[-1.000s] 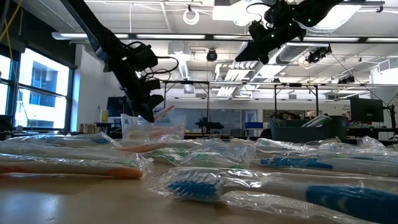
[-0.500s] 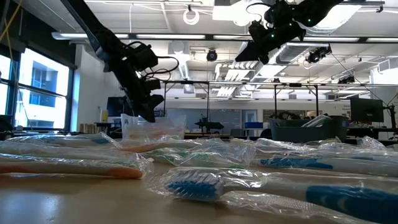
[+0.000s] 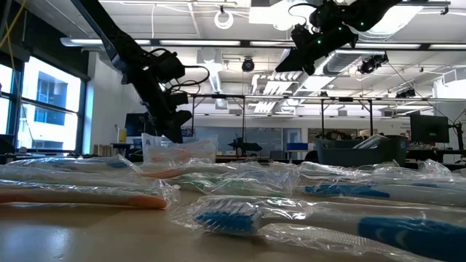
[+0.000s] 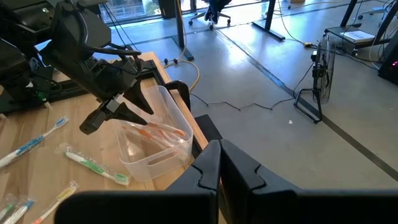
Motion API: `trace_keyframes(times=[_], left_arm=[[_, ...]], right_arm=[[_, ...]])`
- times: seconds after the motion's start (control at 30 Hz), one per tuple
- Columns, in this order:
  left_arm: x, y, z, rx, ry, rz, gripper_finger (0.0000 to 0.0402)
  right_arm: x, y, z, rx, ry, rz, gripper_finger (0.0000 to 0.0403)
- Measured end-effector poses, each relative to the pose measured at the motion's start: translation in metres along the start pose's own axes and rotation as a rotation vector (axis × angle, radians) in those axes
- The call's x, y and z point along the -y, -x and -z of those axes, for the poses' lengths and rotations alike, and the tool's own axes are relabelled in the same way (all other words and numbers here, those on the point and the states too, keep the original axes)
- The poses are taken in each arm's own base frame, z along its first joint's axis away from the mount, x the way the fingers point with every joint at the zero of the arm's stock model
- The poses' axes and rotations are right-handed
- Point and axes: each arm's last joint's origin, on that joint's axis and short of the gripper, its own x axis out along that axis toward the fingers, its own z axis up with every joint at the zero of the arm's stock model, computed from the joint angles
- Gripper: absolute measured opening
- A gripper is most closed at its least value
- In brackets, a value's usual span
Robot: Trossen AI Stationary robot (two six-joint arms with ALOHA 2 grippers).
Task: Pick & Place Toothbrushes
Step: Put the green toothbrush into the blue bin
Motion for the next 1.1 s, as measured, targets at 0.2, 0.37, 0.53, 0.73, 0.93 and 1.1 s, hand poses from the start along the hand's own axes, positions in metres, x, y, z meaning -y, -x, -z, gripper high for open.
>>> trace_keyframes(times=[0.2, 0.37, 0.53, 0.73, 0.93, 1.1], left_arm=[[0.0, 0.0, 0.0, -0.001, 0.0, 0.0, 0.0129], [0.0, 0.0, 0.0, -0.004, -0.001, 0.0, 0.0129], [0.0, 0.0, 0.0, -0.004, -0.001, 0.0, 0.0129], [0.0, 0.0, -0.002, 0.024, 0.035, 0.0, 0.0129], [0.0, 0.007, -0.011, 0.094, 0.099, 0.056, 0.0129], [-0.001, 0.027, -0.02, 0.152, 0.1, 0.165, 0.0129]], right_arm=[[0.0, 0.0, 0.0, 0.0, 0.0, 0.0, 0.0002], [0.0, 0.0, 0.0, 0.0, 0.0, 0.0, 0.0002], [0.0, 0.0, 0.0, 0.0, 0.0, 0.0, 0.0002], [0.0, 0.0, 0.0, 0.001, 0.0, -0.004, 0.0002], [0.0, 0.0, 0.0, 0.0, 0.0, -0.004, 0.0002], [0.0, 0.0, 0.0, 0.0, 0.0, -0.004, 0.0002]])
